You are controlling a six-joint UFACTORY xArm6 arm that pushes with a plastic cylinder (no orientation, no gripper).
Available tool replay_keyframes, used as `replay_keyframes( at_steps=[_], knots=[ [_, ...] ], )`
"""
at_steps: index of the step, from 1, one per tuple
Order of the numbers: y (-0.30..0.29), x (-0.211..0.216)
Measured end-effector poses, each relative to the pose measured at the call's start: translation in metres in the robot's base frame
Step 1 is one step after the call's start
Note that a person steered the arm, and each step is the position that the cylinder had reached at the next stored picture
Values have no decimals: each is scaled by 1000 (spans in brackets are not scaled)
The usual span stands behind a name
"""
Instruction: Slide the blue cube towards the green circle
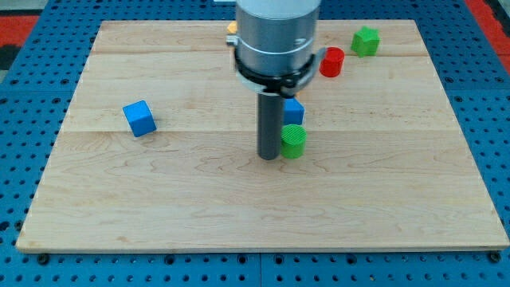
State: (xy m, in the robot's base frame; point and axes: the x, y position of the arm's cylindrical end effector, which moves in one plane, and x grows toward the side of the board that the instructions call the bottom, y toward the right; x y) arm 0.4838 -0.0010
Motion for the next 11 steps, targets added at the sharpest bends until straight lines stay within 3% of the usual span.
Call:
replay_keyframes(
  at_steps=[2, 3, 4, 5, 7, 9, 10, 11],
  knots=[
    [-204, 0],
    [-237, -34],
    [-230, -74],
    [-189, -70],
    [-87, 37],
    [-185, -52],
    [-186, -91],
    [-123, -77]
  ],
)
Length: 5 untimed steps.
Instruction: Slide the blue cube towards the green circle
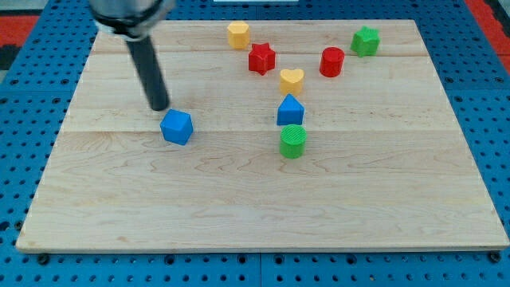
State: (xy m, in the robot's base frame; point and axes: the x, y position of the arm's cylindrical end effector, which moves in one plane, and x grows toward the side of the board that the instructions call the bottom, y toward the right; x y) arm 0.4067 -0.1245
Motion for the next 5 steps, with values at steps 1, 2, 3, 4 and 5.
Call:
replay_keyframes(
  at_steps=[1, 2, 3, 4, 5],
  knots=[
    [27, 49],
    [3, 51],
    [-35, 42],
    [-14, 78],
    [37, 112]
  ],
)
